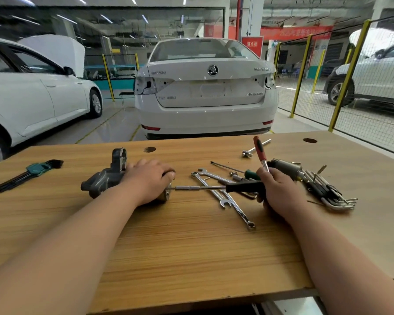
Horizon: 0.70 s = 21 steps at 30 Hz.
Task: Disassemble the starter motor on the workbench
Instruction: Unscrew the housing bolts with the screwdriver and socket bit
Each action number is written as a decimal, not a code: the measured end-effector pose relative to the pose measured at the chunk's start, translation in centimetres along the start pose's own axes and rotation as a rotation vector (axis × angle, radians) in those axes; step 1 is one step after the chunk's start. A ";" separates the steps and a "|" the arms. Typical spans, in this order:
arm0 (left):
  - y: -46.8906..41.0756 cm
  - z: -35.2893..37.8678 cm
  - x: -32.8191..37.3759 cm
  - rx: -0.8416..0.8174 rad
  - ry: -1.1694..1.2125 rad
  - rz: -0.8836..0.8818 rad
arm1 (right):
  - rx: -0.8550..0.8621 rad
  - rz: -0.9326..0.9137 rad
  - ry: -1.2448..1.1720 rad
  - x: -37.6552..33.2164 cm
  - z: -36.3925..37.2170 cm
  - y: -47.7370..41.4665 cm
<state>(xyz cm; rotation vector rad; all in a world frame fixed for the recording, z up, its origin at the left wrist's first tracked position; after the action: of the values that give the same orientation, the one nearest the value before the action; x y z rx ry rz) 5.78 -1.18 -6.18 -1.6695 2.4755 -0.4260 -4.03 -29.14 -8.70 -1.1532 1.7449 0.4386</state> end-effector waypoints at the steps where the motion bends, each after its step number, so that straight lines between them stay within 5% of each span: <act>1: 0.1 0.1 0.0 0.009 -0.007 0.002 | -0.007 -0.005 0.007 0.0 -0.1 0.1; 7: -0.2 0.7 -0.3 0.082 -0.016 -0.001 | -0.078 0.044 -0.180 0.4 -0.2 -0.2; 14: -0.1 0.9 -0.5 0.164 -0.017 0.015 | -0.245 0.454 -1.003 0.7 1.4 -0.3; 18: -0.1 0.9 -0.6 0.128 -0.016 0.019 | -0.194 0.490 -0.971 0.9 2.1 -0.6; 21: 0.1 0.7 -0.7 0.072 -0.006 0.032 | -0.119 0.420 -0.582 1.0 1.6 -1.1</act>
<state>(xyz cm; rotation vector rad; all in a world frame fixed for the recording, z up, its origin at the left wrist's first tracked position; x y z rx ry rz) 6.21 -0.59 -6.91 -1.5993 2.4490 -0.4996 -2.34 -29.04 -10.05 -0.6333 1.4398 1.0327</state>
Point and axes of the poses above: each hand's wrist, its own y-axis away from the middle knuckle, its own z-axis out of the palm, x = y × z, the point moved 4 cm from there along -y, towards the middle knuckle, and after that the axes turned 9 degrees about x, right-handed, at the moved point
